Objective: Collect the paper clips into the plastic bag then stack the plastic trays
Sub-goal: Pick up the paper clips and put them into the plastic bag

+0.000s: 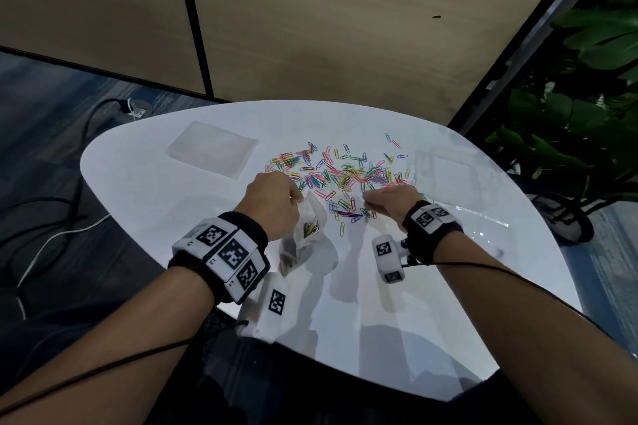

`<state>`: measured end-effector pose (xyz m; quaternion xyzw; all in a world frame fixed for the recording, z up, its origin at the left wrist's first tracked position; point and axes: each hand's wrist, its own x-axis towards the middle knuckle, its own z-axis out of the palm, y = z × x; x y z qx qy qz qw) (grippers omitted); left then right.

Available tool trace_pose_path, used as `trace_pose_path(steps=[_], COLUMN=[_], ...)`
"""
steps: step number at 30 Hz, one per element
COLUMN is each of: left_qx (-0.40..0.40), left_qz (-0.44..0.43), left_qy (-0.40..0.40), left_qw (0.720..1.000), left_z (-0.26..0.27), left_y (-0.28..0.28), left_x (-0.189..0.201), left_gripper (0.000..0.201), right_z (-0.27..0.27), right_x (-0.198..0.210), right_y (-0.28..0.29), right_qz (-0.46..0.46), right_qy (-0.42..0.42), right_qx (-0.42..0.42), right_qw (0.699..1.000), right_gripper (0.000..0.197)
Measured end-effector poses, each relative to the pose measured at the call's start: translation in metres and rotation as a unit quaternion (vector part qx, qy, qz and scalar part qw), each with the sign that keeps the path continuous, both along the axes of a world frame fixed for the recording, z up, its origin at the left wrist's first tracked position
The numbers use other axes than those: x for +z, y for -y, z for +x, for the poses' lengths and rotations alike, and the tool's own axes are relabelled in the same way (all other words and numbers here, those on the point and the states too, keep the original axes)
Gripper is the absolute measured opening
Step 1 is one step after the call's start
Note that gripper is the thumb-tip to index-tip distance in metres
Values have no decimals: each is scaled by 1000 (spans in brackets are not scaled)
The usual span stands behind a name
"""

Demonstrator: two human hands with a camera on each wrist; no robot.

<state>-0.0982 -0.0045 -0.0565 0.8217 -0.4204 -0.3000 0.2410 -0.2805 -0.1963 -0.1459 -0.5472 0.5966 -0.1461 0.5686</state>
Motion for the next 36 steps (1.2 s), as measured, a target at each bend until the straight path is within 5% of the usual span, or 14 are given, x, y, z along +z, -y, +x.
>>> trace_pose_path(steps=[2, 5, 12, 16, 19, 22, 27, 31, 36], left_qx=[-1, 3, 3, 15, 20, 18, 18, 14, 6], left_qz=[0, 4, -7, -12, -17, -22, -17, -21, -16], left_qy=[-9, -17, -13, -14, -14, -9, 3, 12, 14], left_qw=[1000, 1000, 1000, 1000, 1000, 1000, 1000, 1000, 1000], left_z=[-4, -10, -18, -8, 3, 14, 25, 32, 32], left_y=[4, 8, 11, 5, 0, -6, -16, -20, -19], left_x=[1, 0, 0, 0, 3, 7, 4, 2, 1], left_gripper=[29, 27, 25, 31, 31, 27, 27, 27, 26], right_z=[6, 17, 31, 22, 2, -16, 8, 43, 65], right_x=[21, 49, 62, 67, 36, -6, -43, -50, -52], right_y=[-13, -47, -87, -60, -24, -17, -35, -30, -20], right_qz=[90, 141, -71, -88, -132, -156, -283, -291, -328], right_qy=[173, 244, 102, 116, -95, -361, -271, -242, -299], right_qx=[-13, 88, 270, 184, 194, 292, 293, 281, 350], right_qw=[981, 955, 955, 972, 967, 872, 872, 882, 825], right_gripper=[24, 18, 9, 17, 50, 97, 73, 70, 54])
